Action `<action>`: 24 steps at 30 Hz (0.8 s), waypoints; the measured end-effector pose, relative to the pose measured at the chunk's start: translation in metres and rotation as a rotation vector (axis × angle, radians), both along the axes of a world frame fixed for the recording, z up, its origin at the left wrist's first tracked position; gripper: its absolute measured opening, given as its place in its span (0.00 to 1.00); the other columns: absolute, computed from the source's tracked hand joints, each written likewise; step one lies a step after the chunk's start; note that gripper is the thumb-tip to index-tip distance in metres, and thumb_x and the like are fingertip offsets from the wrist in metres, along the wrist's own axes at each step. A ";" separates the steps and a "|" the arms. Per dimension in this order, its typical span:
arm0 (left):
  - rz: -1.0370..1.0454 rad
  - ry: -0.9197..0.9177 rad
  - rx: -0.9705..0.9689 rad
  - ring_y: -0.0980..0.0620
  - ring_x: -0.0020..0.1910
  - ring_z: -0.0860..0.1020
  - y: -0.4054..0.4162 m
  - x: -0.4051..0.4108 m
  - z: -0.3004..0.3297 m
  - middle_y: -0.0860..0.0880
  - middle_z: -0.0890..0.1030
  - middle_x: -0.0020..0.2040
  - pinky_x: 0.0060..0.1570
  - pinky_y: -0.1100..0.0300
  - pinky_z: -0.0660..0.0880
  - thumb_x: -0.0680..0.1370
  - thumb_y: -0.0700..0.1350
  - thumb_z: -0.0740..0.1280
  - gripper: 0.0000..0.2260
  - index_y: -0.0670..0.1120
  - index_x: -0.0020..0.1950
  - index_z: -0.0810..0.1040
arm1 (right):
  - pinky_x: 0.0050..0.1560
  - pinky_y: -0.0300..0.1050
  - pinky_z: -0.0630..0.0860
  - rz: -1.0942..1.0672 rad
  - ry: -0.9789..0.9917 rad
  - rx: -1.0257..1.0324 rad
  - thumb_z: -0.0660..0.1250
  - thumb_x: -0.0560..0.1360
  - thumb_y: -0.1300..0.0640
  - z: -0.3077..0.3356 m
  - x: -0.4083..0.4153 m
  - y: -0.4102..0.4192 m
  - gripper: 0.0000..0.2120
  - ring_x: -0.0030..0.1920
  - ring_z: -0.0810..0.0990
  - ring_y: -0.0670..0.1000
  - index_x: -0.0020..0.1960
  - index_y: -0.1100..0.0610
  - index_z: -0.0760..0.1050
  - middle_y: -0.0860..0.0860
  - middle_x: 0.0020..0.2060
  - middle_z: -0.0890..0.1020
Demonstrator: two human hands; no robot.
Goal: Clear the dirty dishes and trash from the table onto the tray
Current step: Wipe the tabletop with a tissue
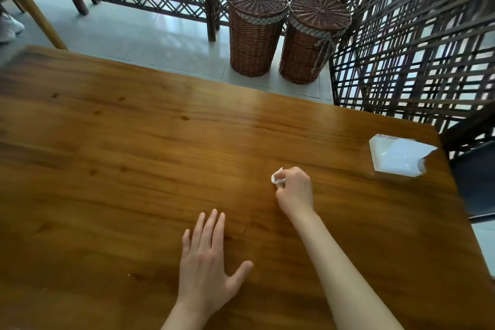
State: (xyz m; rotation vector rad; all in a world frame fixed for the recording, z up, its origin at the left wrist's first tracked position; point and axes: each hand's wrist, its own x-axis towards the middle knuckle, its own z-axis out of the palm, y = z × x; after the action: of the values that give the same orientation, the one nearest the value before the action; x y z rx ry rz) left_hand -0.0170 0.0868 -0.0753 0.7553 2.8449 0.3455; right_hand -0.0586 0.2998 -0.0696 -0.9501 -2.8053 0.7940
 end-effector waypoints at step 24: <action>0.129 0.054 -0.053 0.46 0.75 0.56 -0.020 0.019 -0.018 0.46 0.60 0.76 0.71 0.45 0.56 0.70 0.71 0.58 0.44 0.43 0.76 0.58 | 0.54 0.36 0.73 0.401 0.031 -0.041 0.64 0.75 0.65 0.003 0.099 -0.091 0.12 0.53 0.74 0.48 0.55 0.56 0.81 0.50 0.53 0.80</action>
State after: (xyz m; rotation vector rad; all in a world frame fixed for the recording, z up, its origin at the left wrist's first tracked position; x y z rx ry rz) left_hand 0.0023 0.0672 -0.0937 0.5812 2.9487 0.2699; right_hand 0.0407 0.2084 -0.0667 -0.3728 -3.0016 0.8977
